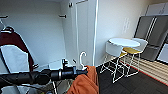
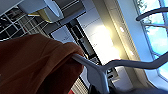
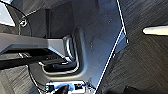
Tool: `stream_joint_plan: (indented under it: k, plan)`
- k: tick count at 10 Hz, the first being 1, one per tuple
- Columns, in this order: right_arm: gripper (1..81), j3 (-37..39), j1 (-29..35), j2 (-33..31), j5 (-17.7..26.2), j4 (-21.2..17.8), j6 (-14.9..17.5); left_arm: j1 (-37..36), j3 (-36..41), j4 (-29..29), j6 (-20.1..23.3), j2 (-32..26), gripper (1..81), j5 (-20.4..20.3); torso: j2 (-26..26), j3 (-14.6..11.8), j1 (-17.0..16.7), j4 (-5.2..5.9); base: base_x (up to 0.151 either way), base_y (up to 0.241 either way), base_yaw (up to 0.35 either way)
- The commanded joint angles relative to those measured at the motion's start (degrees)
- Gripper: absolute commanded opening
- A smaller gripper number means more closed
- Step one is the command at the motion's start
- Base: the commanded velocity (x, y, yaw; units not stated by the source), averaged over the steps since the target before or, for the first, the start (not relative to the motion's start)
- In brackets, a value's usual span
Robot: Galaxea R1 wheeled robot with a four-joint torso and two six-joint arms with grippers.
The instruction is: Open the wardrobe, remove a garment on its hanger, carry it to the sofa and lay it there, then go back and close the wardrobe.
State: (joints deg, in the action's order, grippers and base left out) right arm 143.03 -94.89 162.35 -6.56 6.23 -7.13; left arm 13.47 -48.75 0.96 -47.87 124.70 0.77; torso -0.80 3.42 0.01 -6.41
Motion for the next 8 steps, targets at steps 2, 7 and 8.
stream_joint_plan:
  k: [2, 7, 8]
  plan:
    - [81.1, 0.04, 1.32, -0.51, 2.96, 0.1, -0.08, -9.38, 1.55, 2.03, 0.15, -0.93, 1.0, -6.13, 0.0, 0.0, 0.0, 0.0, 0.0, 0.0, 0.0]
    - [81.1, 0.04, 1.23, -0.07, 3.04, -0.16, -0.08, -9.38, 1.9, 2.73, 0.24, -1.73, 1.0, -6.04, 0.0, 0.0, 0.0, 0.0, 0.0, 0.0, 0.0]
    - [81.1, 0.04, 1.41, 0.01, 3.04, -0.25, -0.08, -9.38, 1.9, 2.82, 0.24, -1.73, 1.0, -6.04, 0.0, 0.0, 0.0, 0.0, 0.0, 0.0, 0.0]
